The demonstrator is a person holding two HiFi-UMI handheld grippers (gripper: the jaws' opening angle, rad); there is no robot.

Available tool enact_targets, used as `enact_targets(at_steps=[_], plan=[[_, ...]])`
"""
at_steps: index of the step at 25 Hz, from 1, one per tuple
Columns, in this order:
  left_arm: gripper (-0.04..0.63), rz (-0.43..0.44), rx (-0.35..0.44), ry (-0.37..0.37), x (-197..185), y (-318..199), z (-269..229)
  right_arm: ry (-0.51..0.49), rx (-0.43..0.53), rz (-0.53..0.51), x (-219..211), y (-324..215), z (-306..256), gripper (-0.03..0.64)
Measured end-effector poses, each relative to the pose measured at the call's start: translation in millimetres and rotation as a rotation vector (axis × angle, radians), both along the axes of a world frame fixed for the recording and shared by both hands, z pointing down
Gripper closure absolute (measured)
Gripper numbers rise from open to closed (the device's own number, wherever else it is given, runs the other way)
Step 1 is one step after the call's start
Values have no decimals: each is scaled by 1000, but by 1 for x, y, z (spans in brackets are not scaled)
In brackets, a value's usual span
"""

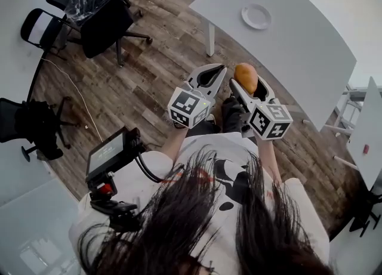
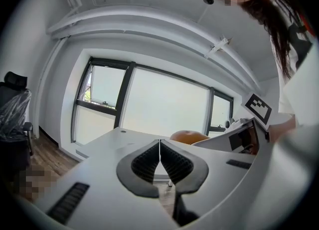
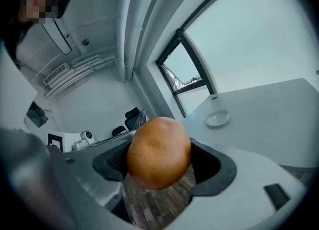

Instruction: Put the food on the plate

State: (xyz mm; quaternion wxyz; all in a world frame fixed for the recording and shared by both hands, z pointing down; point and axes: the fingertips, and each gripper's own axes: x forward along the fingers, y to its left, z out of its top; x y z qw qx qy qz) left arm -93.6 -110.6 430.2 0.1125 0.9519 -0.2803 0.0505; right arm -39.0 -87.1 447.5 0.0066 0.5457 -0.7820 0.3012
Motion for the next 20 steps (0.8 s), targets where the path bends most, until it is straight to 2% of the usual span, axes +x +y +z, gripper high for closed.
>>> enact_targets(at_steps=[13,20], plan=[[589,-46,-10,-34,27,-73,9,-18,-9,0,49,-79,11,255],[589,-29,-22,-61,74,-113,16,-26,-16,15,101,-132,16,255]])
